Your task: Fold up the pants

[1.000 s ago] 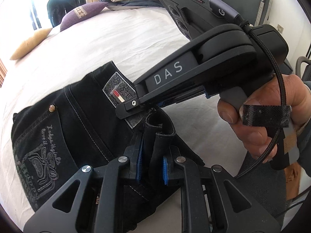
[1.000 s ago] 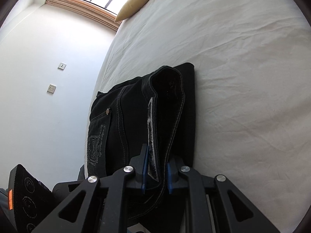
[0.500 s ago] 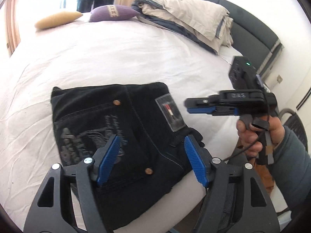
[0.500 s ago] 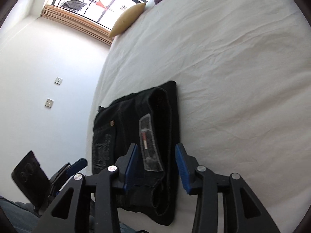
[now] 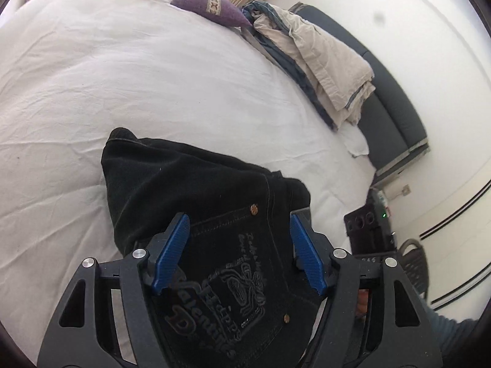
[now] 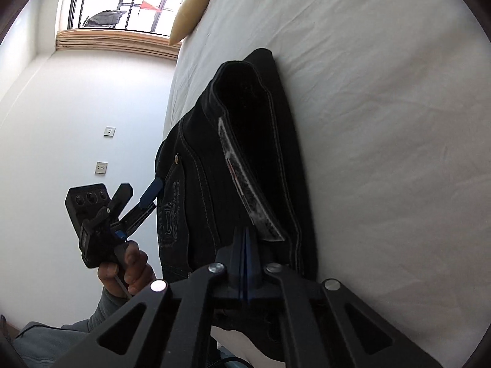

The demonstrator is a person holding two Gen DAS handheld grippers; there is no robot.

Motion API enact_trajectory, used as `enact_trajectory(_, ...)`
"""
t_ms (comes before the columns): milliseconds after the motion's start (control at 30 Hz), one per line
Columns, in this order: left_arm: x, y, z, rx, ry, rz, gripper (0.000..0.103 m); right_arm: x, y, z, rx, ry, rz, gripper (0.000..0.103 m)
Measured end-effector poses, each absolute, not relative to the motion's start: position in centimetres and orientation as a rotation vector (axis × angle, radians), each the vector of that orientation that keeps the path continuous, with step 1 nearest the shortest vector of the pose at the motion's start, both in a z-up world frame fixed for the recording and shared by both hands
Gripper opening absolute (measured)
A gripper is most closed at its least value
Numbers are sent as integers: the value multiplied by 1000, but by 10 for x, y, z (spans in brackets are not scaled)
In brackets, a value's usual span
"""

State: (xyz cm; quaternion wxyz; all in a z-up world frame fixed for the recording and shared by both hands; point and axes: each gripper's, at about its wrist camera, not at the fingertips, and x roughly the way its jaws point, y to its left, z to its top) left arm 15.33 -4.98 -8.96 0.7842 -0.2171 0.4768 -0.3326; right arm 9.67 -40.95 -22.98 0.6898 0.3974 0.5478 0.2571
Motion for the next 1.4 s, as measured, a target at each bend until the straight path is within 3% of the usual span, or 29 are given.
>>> enact_trajectory(233,157,-38,-113,-519,1032,-820,65,105,-402,-230,885,1246,564,0)
enact_trajectory(467,80,-25,-116,-464,992,-817,65,110,-392,-226,872,1237,539,0)
enact_trajectory(833,6,-51,-106,-90,1041,-671,67,97,-387,-223,853,1216,496,0)
enact_trajectory(1167,1,-55,-103,-57,1101,-593,68,90,-374,-204,794,1211,437,1)
enact_trajectory(1233,1,-54,-100,-52,1103,-577,68,88,-369,-195,768,1198,453,14)
enact_trajectory(1300,2,-52,-97,-47,1107,-560,68,85,-366,-181,734,1174,469,42)
enact_trajectory(1367,4,-48,-93,-51,1108,-536,68,83,-369,-169,713,1141,473,55)
enact_trajectory(1400,6,-45,-89,-56,1109,-523,68,81,-373,-165,716,1124,477,56)
